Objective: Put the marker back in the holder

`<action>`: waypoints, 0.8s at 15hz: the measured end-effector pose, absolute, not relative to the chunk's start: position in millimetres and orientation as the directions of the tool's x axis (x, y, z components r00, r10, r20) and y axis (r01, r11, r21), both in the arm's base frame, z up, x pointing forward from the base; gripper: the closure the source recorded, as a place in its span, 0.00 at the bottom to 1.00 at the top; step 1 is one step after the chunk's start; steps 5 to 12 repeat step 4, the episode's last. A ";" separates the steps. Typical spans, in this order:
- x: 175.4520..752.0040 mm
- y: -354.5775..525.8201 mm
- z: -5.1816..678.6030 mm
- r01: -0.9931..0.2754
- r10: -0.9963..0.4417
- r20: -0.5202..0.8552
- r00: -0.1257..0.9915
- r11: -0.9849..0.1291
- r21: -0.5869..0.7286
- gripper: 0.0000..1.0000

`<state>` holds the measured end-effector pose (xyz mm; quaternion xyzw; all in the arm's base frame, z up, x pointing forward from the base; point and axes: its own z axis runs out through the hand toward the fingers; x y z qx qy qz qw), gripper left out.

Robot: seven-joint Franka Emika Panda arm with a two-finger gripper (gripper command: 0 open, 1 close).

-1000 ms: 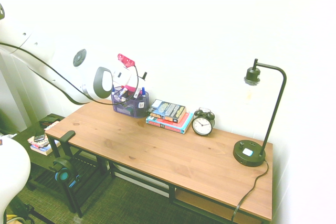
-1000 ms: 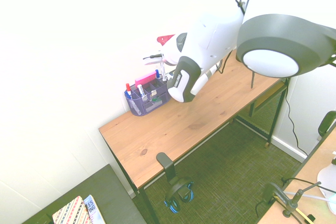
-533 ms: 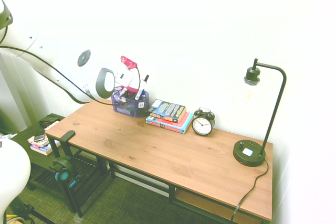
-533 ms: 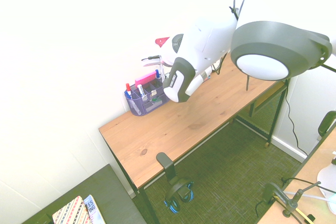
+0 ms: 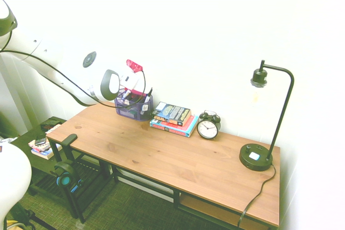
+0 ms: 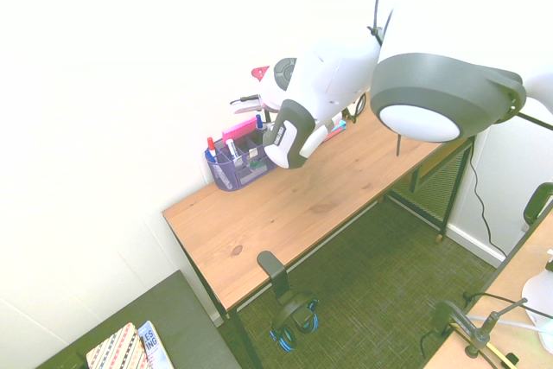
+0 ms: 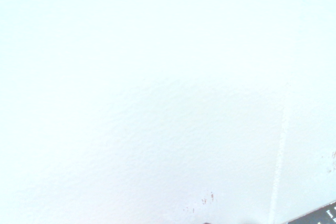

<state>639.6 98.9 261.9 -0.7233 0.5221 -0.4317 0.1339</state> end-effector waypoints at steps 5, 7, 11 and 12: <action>640.7 93.1 265.0 -0.632 -0.872 0.484 0.070 -0.414 -0.655 0.00; 640.7 93.1 265.0 -0.632 -0.872 0.484 0.070 -0.414 -0.655 0.00; 640.7 93.1 265.0 -0.632 -0.872 0.484 0.070 -0.414 -0.655 0.00; 640.7 93.1 265.0 -0.632 -0.872 0.484 0.070 -0.414 -0.655 0.00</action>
